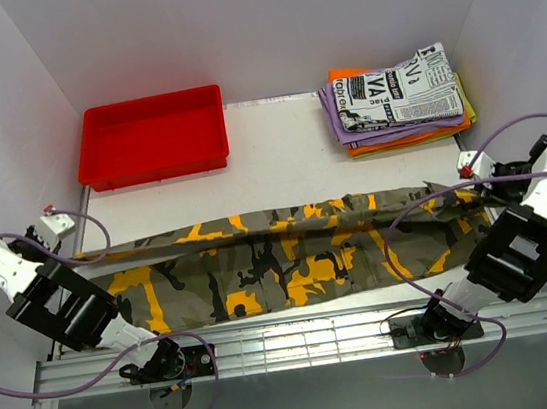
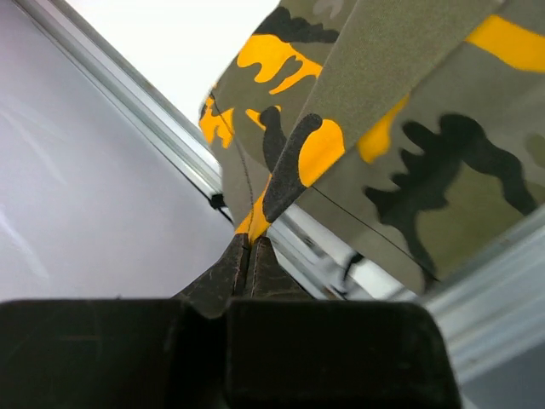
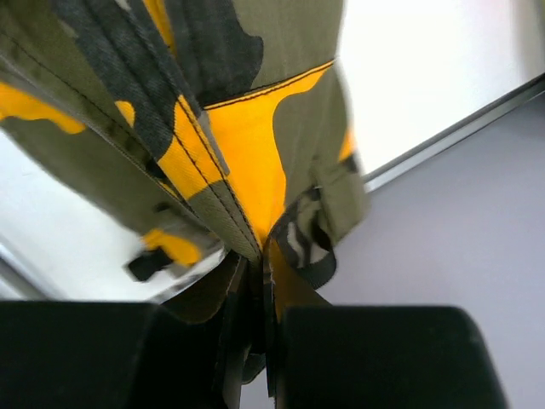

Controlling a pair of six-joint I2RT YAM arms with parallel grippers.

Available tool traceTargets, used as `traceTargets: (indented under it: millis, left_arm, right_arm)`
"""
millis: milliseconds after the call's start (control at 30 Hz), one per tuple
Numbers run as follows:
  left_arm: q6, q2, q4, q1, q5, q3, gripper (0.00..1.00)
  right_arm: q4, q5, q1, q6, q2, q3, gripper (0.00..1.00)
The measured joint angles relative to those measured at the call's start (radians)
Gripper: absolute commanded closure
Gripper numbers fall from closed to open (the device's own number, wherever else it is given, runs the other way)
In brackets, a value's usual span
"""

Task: Fold and stack the trousers
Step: Fold the trousers

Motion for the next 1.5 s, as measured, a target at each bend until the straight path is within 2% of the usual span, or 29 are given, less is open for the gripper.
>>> traceTargets:
  millis: [100, 233, 400, 500, 633, 767, 967, 1233, 1367, 1500]
  left_arm:
    - [0.049, -0.05, -0.016, 0.086, -0.046, -0.116, 1.0]
    - [0.09, -0.152, 0.061, 0.161, -0.21, -0.412, 1.0]
    - [0.116, -0.198, 0.252, 0.15, -0.381, -0.73, 1.0]
    - [0.105, -0.206, 0.312, 0.121, -0.439, -0.771, 1.0]
    - [-0.007, -0.151, 0.309, 0.066, -0.483, -0.731, 1.0]
    - [-0.173, -0.016, 0.317, -0.031, -0.503, -0.584, 1.0]
    - [-0.313, 0.114, 0.388, -0.166, -0.364, -0.333, 1.0]
    - [-0.393, 0.215, 0.264, -0.192, -0.207, -0.014, 1.0]
    - [-0.388, 0.205, 0.228, -0.192, -0.175, 0.04, 1.0]
    - [-0.348, 0.164, 0.237, -0.189, -0.189, -0.027, 1.0]
  right_arm:
    - [0.0, 0.037, -0.076, -0.022, -0.071, -0.142, 0.92]
    - [0.087, 0.14, -0.116, -0.042, -0.111, -0.336, 0.92]
    - [0.224, 0.231, -0.114, -0.049, -0.115, -0.481, 0.92]
    - [0.265, 0.256, -0.096, -0.049, -0.109, -0.494, 0.92]
    - [0.295, 0.28, -0.043, -0.048, -0.061, -0.473, 0.92]
    - [0.309, 0.292, 0.037, -0.04, 0.018, -0.401, 0.92]
    - [0.286, 0.237, 0.148, 0.037, 0.116, -0.224, 0.92]
    - [0.211, 0.132, 0.164, 0.081, 0.143, -0.087, 0.92]
    - [0.179, 0.098, 0.156, 0.068, 0.13, -0.056, 0.92]
    - [0.164, 0.089, 0.11, 0.013, 0.076, -0.092, 0.92]
